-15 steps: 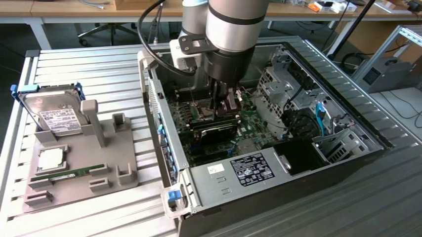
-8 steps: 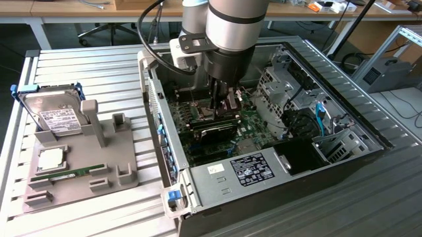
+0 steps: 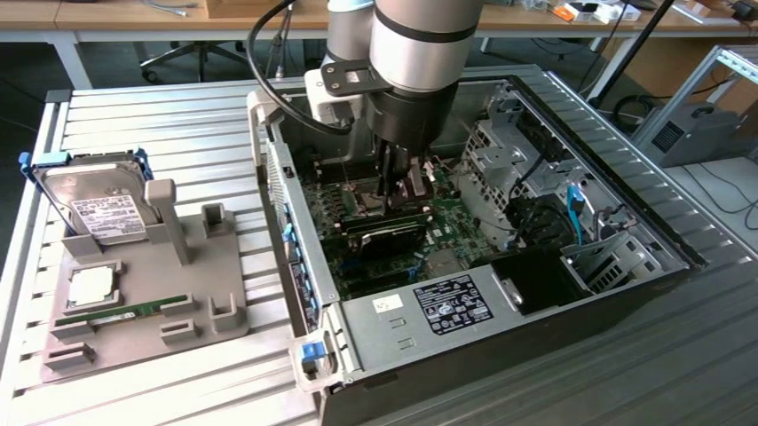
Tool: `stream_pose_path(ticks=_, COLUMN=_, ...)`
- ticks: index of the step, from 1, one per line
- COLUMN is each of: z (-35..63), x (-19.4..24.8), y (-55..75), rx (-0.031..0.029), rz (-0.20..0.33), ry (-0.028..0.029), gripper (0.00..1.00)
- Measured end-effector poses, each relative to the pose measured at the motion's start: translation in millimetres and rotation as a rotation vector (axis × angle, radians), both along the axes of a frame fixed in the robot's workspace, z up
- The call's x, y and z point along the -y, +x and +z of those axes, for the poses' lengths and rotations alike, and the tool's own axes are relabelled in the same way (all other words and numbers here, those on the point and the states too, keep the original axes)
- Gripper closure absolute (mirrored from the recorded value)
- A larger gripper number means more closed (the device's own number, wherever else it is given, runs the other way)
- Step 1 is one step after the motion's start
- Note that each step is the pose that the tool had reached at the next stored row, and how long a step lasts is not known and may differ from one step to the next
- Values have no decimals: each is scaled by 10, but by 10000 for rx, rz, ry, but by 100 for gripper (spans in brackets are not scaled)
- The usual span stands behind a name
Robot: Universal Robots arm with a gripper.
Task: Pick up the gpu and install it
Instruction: 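Press down on the gpu until it lock into place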
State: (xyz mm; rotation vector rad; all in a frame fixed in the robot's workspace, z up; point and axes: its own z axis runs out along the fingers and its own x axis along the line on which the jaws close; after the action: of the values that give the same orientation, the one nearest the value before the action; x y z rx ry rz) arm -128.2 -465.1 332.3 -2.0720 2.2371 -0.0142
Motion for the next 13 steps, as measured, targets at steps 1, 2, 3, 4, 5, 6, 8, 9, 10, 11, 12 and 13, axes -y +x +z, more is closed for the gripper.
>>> stream_pose_path(ticks=1, z=0, x=0, y=0, rx=0, rz=0, ry=0, gripper=65)
stream_pose_path(ticks=2, z=0, x=0, y=0, rx=0, rz=0, ry=0, gripper=67)
stream_pose_path(ticks=3, z=0, x=0, y=0, rx=0, rz=0, ry=0, gripper=73)
stream_pose_path(ticks=4, z=0, x=0, y=0, rx=0, rz=0, ry=0, gripper=73)
stream_pose_path(ticks=5, z=0, x=0, y=0, rx=0, rz=0, ry=0, gripper=80)
stream_pose_path(ticks=6, z=0, x=0, y=0, rx=0, rz=0, ry=0, gripper=86)
stream_pose_path(ticks=8, z=0, x=0, y=0, rx=0, rz=0, ry=0, gripper=89)
stream_pose_path(ticks=9, z=0, x=0, y=0, rx=0, rz=0, ry=0, gripper=89)
stream_pose_path(ticks=10, z=0, x=0, y=0, rx=0, rz=0, ry=0, gripper=89)
stream_pose_path(ticks=11, z=0, x=0, y=0, rx=0, rz=0, ry=0, gripper=89)
stream_pose_path(ticks=12, z=-5, x=0, y=0, rx=1, rz=0, ry=1, gripper=89)
stream_pose_path(ticks=13, z=-31, x=-1, y=0, rx=0, rz=3, ry=2, gripper=89)
